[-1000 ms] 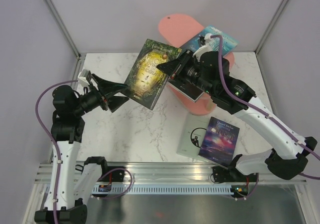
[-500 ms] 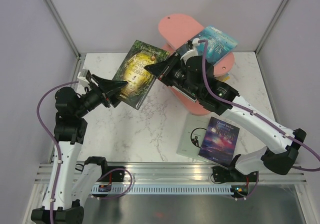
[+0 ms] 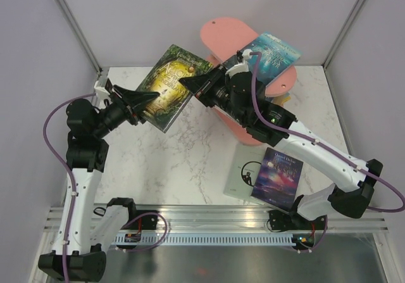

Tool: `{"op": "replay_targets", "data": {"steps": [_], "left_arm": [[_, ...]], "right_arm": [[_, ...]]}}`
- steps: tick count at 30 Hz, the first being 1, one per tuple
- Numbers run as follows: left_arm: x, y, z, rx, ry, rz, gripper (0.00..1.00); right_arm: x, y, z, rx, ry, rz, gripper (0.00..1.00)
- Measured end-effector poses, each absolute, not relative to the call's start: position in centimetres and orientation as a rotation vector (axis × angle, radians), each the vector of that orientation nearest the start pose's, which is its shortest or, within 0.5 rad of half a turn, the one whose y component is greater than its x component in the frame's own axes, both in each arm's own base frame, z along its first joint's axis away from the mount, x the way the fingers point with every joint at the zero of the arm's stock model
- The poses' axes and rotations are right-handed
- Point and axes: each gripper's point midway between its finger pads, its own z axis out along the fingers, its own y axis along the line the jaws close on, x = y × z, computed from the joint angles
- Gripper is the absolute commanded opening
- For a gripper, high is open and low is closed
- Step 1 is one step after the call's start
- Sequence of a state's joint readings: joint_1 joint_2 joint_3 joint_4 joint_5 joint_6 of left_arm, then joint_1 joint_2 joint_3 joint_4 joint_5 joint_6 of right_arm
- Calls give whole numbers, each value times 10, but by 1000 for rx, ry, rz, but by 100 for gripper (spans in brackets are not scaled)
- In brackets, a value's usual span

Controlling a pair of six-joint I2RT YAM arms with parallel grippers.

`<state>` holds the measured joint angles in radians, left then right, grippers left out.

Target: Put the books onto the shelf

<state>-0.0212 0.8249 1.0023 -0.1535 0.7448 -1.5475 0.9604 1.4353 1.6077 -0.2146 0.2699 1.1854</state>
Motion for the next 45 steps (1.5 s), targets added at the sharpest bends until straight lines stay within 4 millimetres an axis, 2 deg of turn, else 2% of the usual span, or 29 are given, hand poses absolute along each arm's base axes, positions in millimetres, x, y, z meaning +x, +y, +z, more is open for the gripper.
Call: {"op": "replay_targets", "data": {"steps": [7, 11, 13, 17, 19, 24, 30, 36, 38, 41, 45], "left_arm": [[237, -149, 420, -629, 1747, -1721, 2], [233, -152, 422, -580, 1761, -1747, 52], [235, -152, 422, -569, 1763, -1743, 63], [246, -146, 416, -624, 1763, -1718, 59], [247, -144, 417, -630, 1751, -1708, 52], [244, -144, 421, -614, 1732, -1703, 47], [249, -149, 421, -610, 1734, -1709, 51], [254, -164, 417, -603, 1771, -1734, 46], [255, -166, 416, -607, 1774, -1736, 38], [256, -167, 419, -607, 1759, -1740, 33], [260, -166, 427, -597, 1717, -1745, 35]], "right_arm": [[264, 374, 457, 437, 1754, 1391, 0], [259, 367, 460, 444, 1755, 1381, 0], [260, 364, 460, 446, 1749, 1365, 0], [268, 349, 459, 449, 1752, 1279, 0], [274, 341, 463, 462, 1741, 1261, 0], [283, 329, 474, 484, 1711, 1237, 0], [287, 330, 472, 493, 1712, 1233, 0], [296, 335, 466, 517, 1711, 1229, 0], [297, 335, 467, 521, 1709, 1231, 0], [298, 335, 470, 533, 1695, 1244, 0], [301, 335, 474, 551, 1669, 1269, 0]]}}
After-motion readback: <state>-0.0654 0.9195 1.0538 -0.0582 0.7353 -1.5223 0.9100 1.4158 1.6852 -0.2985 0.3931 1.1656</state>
